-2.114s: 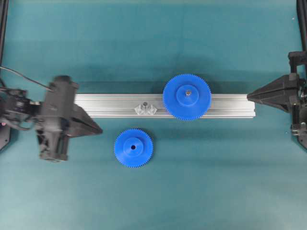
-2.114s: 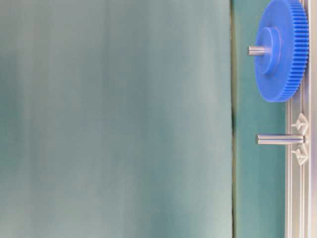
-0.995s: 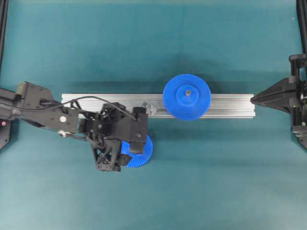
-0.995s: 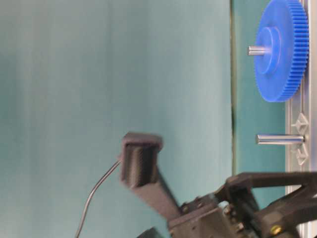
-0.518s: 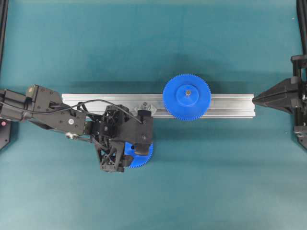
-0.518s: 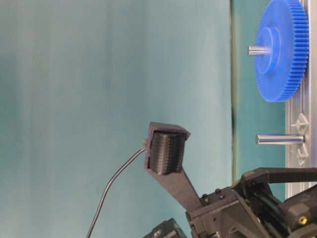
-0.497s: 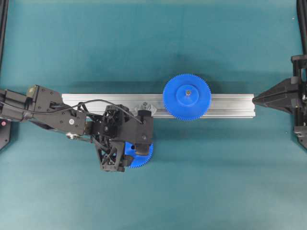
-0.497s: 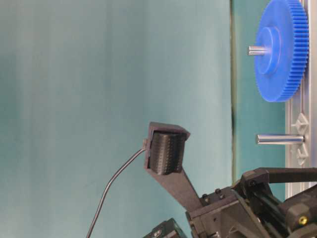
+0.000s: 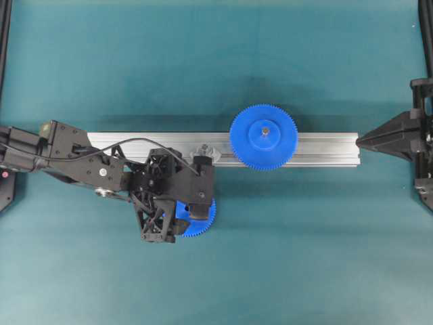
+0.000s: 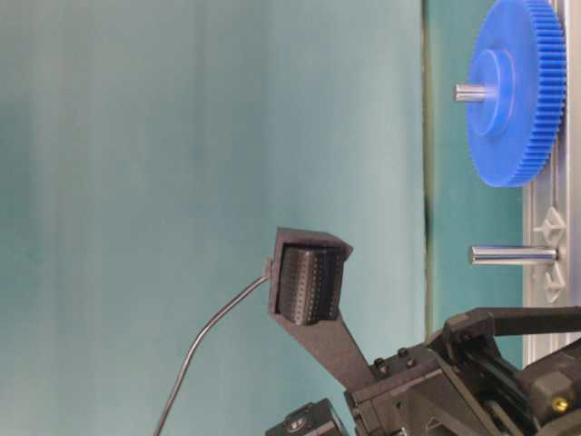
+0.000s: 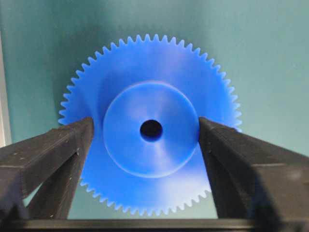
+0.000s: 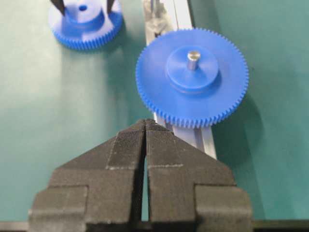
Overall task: Find the location of the shaft and insert the small gear.
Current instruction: 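Lift the gear with the left gripper and carry it to the empty shaft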
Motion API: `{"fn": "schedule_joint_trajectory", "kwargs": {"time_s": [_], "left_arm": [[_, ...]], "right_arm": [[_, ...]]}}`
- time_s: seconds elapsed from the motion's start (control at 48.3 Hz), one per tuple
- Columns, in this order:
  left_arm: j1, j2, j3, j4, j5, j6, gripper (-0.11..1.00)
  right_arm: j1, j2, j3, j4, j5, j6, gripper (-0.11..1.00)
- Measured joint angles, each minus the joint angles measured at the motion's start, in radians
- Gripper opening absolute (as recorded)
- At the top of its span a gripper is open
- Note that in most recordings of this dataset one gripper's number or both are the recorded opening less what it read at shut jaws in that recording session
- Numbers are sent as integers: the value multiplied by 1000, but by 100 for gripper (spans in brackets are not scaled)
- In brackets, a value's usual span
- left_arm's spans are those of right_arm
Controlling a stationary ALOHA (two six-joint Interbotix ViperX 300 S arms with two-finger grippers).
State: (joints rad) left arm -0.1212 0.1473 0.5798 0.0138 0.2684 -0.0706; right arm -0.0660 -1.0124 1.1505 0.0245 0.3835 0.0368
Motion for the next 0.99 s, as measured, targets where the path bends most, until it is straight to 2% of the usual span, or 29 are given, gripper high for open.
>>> {"fn": "schedule_joint_trajectory", "kwargs": {"time_s": [0.104,0.124,0.456,0.642,0.767,0.995], "left_arm": [[-5,0,-17,0,52,8,64],[-6,0,-18,0,55,9,64],[-6,-8,-64,0,67,14,64],[18,-97,-103,2,69,17,64],[66,-184,-104,2,77,25,64],[160,-296,-81,3,112,124,64]], "right_arm": [[-2,-3,-2,0,0,0,1],[-2,-3,-2,0,0,0,1],[-2,-25,-2,0,0,0,1],[0,-44,6,-2,0,0,1],[-2,-57,8,0,0,0,1],[0,-84,8,0,-2,0,1]]}}
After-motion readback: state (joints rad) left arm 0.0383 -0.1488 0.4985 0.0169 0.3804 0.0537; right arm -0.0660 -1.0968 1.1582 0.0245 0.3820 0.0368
